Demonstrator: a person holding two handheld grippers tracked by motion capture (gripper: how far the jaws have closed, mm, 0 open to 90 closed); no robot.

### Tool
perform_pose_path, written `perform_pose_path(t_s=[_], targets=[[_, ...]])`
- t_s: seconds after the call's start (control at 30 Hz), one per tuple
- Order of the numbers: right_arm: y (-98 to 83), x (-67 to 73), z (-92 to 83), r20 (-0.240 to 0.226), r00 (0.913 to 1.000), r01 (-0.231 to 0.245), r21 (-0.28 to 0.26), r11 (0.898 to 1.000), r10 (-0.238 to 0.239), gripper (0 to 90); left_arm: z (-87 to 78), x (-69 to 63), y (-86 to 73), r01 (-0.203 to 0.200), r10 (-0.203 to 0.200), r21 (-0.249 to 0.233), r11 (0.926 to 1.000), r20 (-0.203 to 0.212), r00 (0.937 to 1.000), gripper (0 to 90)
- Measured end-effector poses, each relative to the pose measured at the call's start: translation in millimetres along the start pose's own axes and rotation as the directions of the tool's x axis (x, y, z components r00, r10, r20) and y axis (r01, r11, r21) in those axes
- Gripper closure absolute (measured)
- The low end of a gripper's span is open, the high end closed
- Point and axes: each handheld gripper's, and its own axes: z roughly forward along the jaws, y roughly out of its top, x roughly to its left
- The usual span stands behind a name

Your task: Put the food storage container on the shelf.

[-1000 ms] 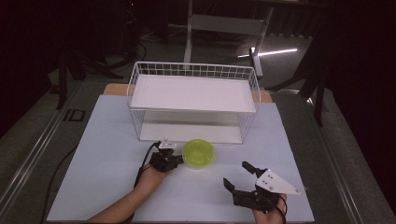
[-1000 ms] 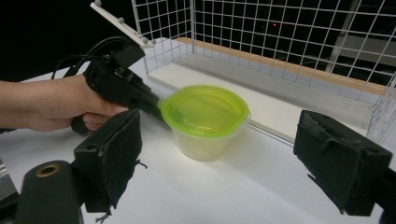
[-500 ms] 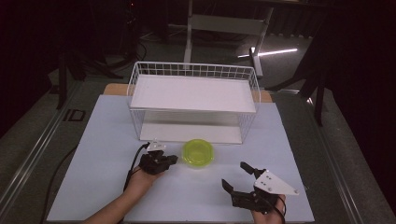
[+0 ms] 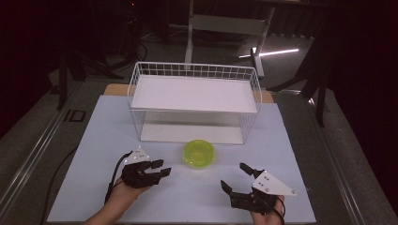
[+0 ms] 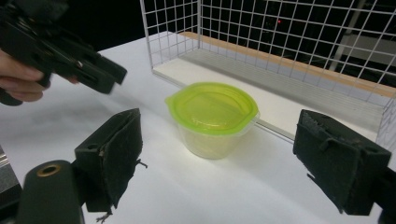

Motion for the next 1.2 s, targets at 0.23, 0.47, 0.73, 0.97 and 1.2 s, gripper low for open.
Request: perform_pose_path(t_s=[0.23,0.47,0.73,0.97,1.2], targets=[[1.5,2.7,7.6,-0.016,0.9998,0.014,0.054,0.998,-0.013,15.7,-6.4,-7.4,10.0,-0.022,0.024,-0.077,0.9968,0.026,0.9994,28.0],[10.9,0.2,16.6,-0.035,0.9992,0.02,0.07,0.997,-0.018,15.5,-3.8,-12.2,22.6,-0.035,0.038,-0.095,0.9949,0.027,0.9989,15.2],[23.5,-11.9,29.1,-0.048,0.9987,-0.013,0.072,0.997,0.017,14.1,6.2,-6.8,36.1,-0.023,0.024,-0.073,0.9971,0.014,0.9996,2.2],[28.1,-30.0,44.2,-0.047,0.9957,-0.076,0.091,0.993,0.08,13.7,22.8,-1.2,44.9,-0.011,0.014,-0.07,0.9975,0.038,0.9992,2.4],[27.8,-43.6,63.0,-0.038,0.9846,-0.165,0.12,0.979,0.171,13.8,41.2,7.2,51.5,0.066,-0.065,-0.027,0.9974,0.041,0.997,5.6]])
